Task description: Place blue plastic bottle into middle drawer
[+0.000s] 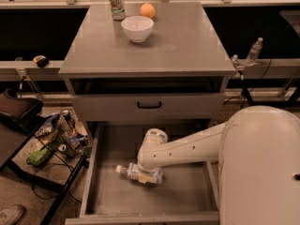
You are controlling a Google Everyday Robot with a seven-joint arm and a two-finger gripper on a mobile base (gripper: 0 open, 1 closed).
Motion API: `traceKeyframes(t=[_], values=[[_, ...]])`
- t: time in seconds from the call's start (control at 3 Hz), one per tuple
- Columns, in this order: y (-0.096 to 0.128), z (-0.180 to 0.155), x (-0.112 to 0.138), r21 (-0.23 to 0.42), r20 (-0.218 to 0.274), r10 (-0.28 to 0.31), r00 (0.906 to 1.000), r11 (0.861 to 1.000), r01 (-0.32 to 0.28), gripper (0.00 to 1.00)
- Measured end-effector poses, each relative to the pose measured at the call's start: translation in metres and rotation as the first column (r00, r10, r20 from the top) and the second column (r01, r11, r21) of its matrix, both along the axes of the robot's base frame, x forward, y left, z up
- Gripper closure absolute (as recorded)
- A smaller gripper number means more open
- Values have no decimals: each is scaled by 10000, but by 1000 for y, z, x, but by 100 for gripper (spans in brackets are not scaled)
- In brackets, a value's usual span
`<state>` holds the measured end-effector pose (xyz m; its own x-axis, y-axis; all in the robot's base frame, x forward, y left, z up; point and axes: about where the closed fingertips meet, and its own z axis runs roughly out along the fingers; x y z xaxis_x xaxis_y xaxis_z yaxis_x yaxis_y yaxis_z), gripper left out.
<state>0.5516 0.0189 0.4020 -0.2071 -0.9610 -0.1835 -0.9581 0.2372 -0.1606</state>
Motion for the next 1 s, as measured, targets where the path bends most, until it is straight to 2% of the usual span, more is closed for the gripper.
traceKeyframes(t=[0.33,0.67,1.0], values=[[0,0,0,0,0,0,10000,10000,0,11],[0,0,0,0,0,0,10000,10000,0,0],[-2,1,-2,307,-45,12,10000,9995,-10,0]])
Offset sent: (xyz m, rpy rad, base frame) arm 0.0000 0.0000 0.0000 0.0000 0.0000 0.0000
